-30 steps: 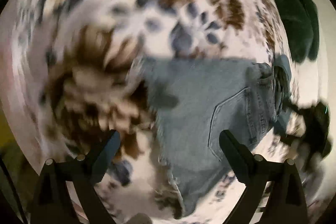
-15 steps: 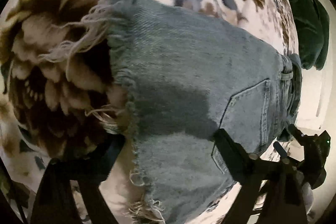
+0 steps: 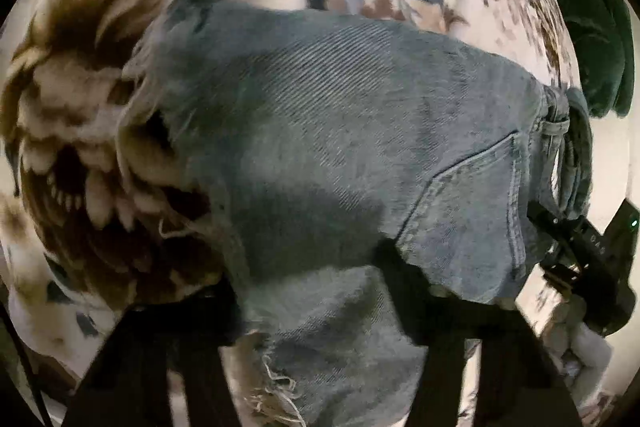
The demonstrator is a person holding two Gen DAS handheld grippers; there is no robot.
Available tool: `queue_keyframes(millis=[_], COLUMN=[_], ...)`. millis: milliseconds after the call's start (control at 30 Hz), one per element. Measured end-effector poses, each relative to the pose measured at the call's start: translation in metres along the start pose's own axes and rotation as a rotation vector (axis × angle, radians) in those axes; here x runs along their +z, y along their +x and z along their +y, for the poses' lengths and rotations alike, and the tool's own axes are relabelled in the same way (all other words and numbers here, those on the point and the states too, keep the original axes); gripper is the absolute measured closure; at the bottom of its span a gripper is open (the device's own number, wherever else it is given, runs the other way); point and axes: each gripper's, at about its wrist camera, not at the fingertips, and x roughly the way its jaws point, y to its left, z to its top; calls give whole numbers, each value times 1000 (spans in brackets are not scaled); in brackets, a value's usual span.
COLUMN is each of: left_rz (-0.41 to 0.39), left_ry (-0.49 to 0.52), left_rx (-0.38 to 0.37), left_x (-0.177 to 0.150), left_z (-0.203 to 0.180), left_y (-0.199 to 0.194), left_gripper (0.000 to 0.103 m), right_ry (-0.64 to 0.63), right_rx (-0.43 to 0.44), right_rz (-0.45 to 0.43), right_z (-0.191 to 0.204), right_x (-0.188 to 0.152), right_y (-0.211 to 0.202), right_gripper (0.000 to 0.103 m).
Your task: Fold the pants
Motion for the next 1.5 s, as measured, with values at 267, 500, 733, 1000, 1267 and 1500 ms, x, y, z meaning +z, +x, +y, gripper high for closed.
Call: queue_keyframes(millis=[267, 500, 733, 1000, 1267, 1500], left_rz=[-38, -78, 18, -19, 120, 112], left_ry=[158, 391, 255, -138, -467, -529], left_rx=[26, 41, -8, -224, -411, -488], left_x=[8, 56, 77, 24, -47, -71], left_z=[-20, -58, -8, 67, 89, 57], left_y=[-26, -54, -31, -53, -30, -6], left_gripper=[97, 98, 90, 14, 14, 14], right_ry=[77, 274, 320, 286, 345, 340], right_rx=[-2, 80, 107, 182, 261, 276], right_rz=[-65, -64, 36, 85, 106, 104], right_z=[3, -21, -24, -32, -40, -37], right_x=[-11, -70, -74, -76, -79, -77], right_y=[-38, -73, -30, -27, -9, -4], right_gripper=[71, 73, 50, 37, 37, 37])
